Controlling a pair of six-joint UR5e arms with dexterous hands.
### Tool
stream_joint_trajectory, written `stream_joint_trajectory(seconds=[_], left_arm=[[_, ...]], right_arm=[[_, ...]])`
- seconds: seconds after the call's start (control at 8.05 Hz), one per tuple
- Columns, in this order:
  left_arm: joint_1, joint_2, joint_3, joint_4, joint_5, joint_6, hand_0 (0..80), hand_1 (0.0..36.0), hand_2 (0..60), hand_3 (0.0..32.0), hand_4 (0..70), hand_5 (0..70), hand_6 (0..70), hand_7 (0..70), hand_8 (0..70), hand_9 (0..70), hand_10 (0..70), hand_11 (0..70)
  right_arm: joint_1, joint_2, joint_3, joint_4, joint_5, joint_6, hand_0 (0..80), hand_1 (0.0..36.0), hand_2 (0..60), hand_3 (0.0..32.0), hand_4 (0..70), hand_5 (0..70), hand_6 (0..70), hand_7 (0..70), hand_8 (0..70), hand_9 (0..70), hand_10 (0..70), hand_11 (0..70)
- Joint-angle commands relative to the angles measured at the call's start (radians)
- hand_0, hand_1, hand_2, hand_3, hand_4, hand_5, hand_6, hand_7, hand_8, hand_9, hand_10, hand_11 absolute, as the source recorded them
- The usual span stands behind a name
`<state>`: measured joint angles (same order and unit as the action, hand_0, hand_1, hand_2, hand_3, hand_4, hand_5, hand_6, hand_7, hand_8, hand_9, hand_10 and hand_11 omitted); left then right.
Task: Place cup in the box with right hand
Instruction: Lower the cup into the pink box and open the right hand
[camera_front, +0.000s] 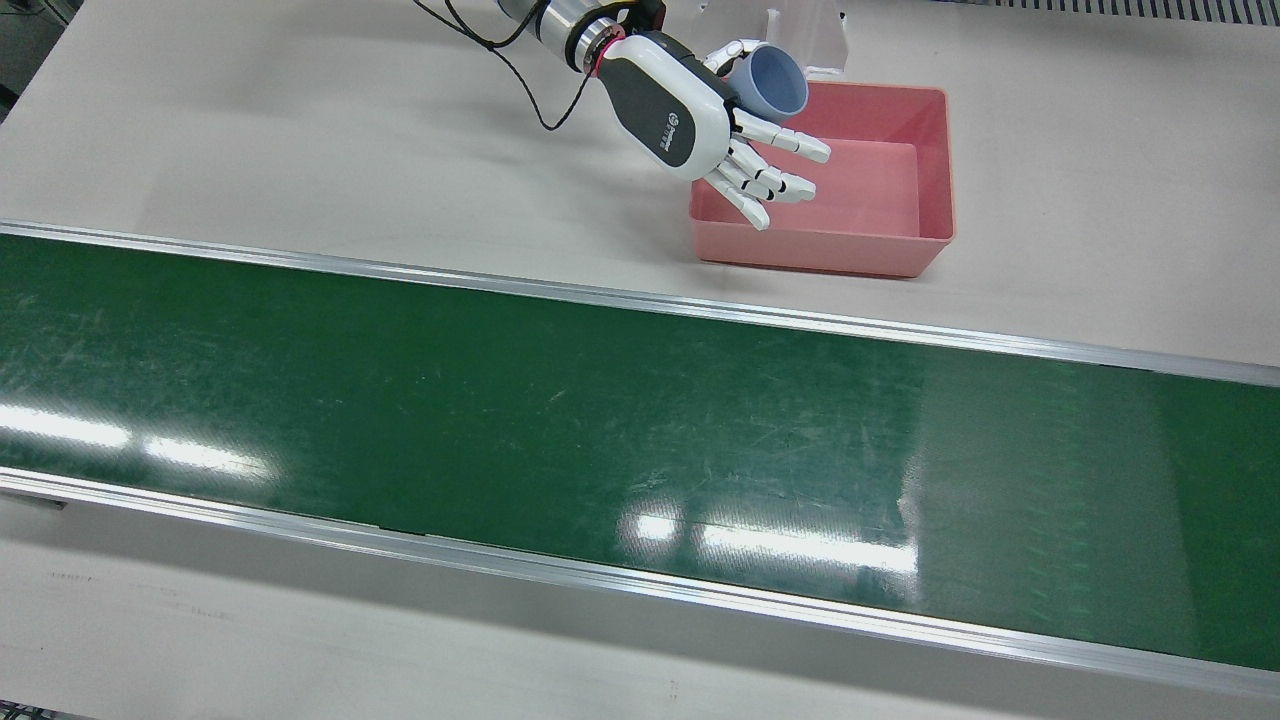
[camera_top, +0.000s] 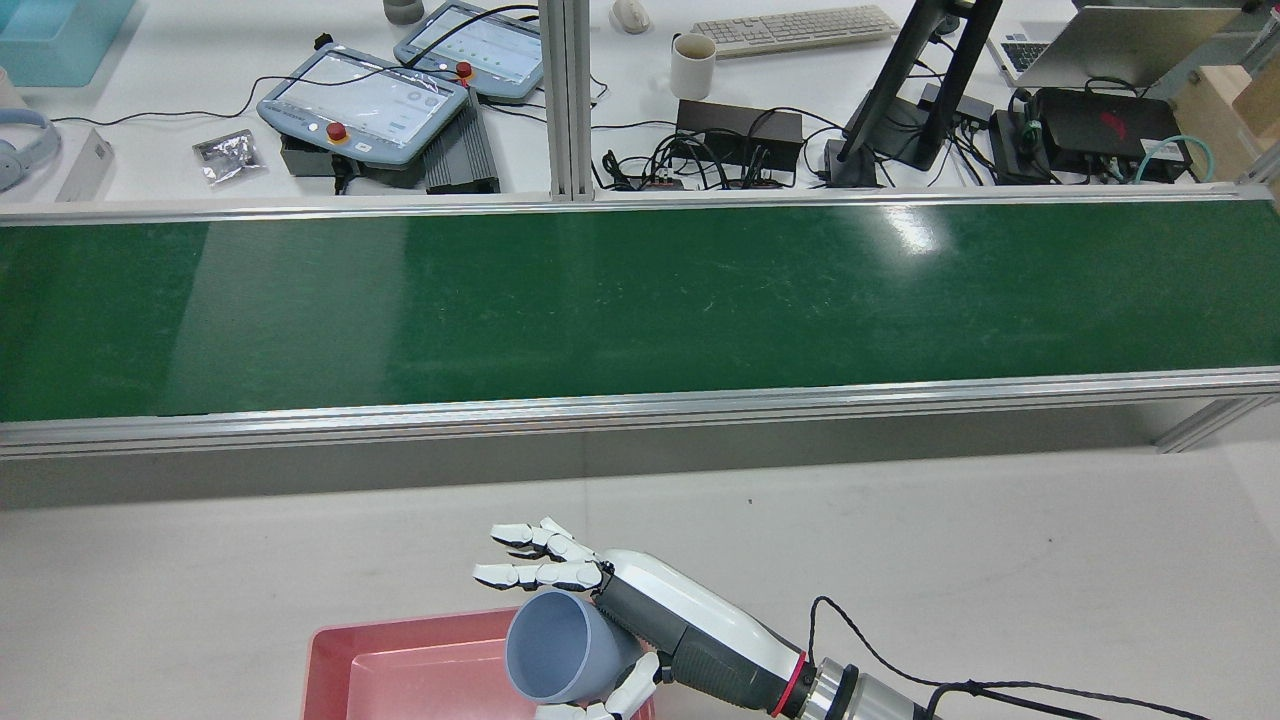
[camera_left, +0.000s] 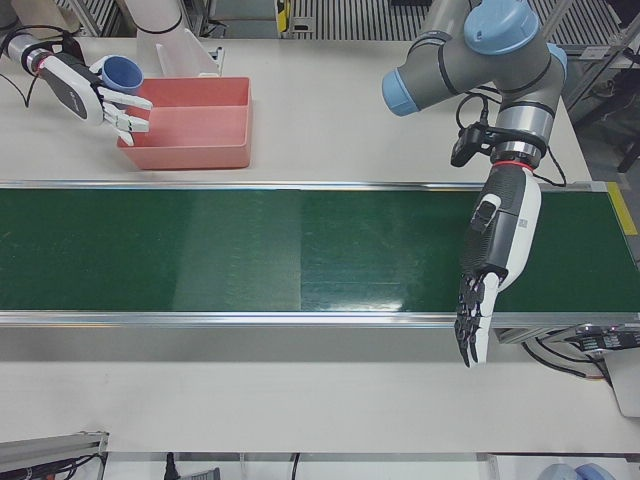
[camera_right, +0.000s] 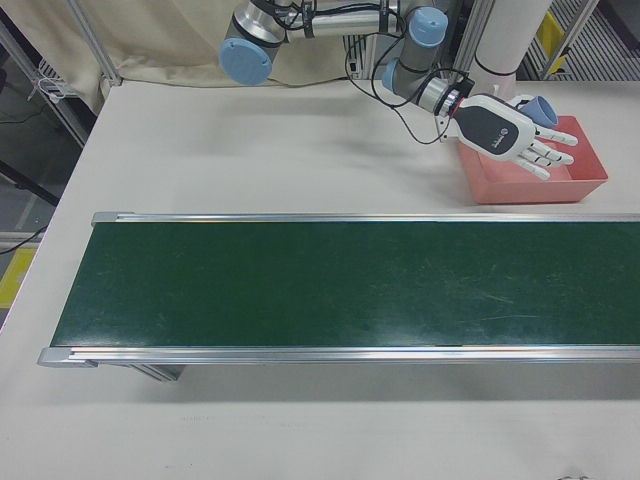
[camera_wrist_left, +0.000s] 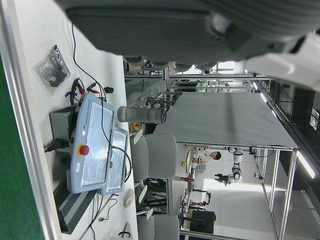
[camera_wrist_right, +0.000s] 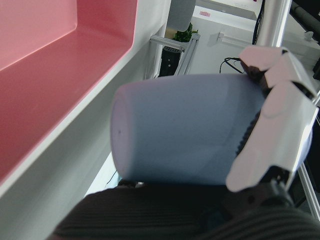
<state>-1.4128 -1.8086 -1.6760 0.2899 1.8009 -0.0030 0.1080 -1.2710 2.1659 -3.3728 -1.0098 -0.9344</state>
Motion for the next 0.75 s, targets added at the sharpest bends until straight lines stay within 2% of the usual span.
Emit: stream_joint_trajectory(seconds=[0.0, 0.12, 0.25, 0.5, 0.62], left_arm=[[0.000, 0.000, -0.001, 0.000, 0.000, 0.000, 0.0, 0.0, 0.0, 0.0, 0.0, 0.0, 0.0, 0.0, 0.0, 0.0, 0.0, 0.0], [0.000, 0.000, -0.001, 0.000, 0.000, 0.000, 0.0, 0.0, 0.0, 0.0, 0.0, 0.0, 0.0, 0.0, 0.0, 0.0, 0.0, 0.0], [0.000, 0.000, -0.001, 0.000, 0.000, 0.000, 0.0, 0.0, 0.0, 0.0, 0.0, 0.0, 0.0, 0.0, 0.0, 0.0, 0.0, 0.0], [0.000, 0.000, -0.001, 0.000, 0.000, 0.000, 0.0, 0.0, 0.0, 0.0, 0.0, 0.0, 0.0, 0.0, 0.0, 0.0, 0.0, 0.0], [0.000, 0.000, -0.001, 0.000, 0.000, 0.000, 0.0, 0.0, 0.0, 0.0, 0.0, 0.0, 0.0, 0.0, 0.0, 0.0, 0.0, 0.0]], right_arm=[[-0.002, 0.001, -0.003, 0.012, -0.001, 0.008, 46.4, 19.0, 27.8, 0.0, 4.5, 2.9, 0.6, 0.0, 0.0, 0.0, 0.0, 0.0], [-0.002, 0.001, -0.001, 0.012, -0.001, 0.014, 46.4, 19.0, 27.5, 0.0, 4.3, 3.0, 0.8, 0.0, 0.0, 0.0, 0.0, 0.0], [-0.001, 0.001, 0.002, 0.012, 0.000, 0.023, 46.6, 17.8, 22.3, 0.0, 5.4, 3.0, 1.1, 0.6, 0.0, 0.0, 0.0, 0.0], [0.010, -0.002, 0.009, 0.007, 0.000, 0.077, 46.8, 17.2, 18.7, 0.0, 4.4, 3.0, 1.4, 1.8, 0.0, 0.0, 0.0, 0.0], [0.092, -0.002, 0.041, 0.004, 0.002, 0.118, 46.7, 17.1, 18.7, 0.0, 5.0, 3.0, 1.5, 2.8, 0.0, 0.0, 0.0, 0.0]])
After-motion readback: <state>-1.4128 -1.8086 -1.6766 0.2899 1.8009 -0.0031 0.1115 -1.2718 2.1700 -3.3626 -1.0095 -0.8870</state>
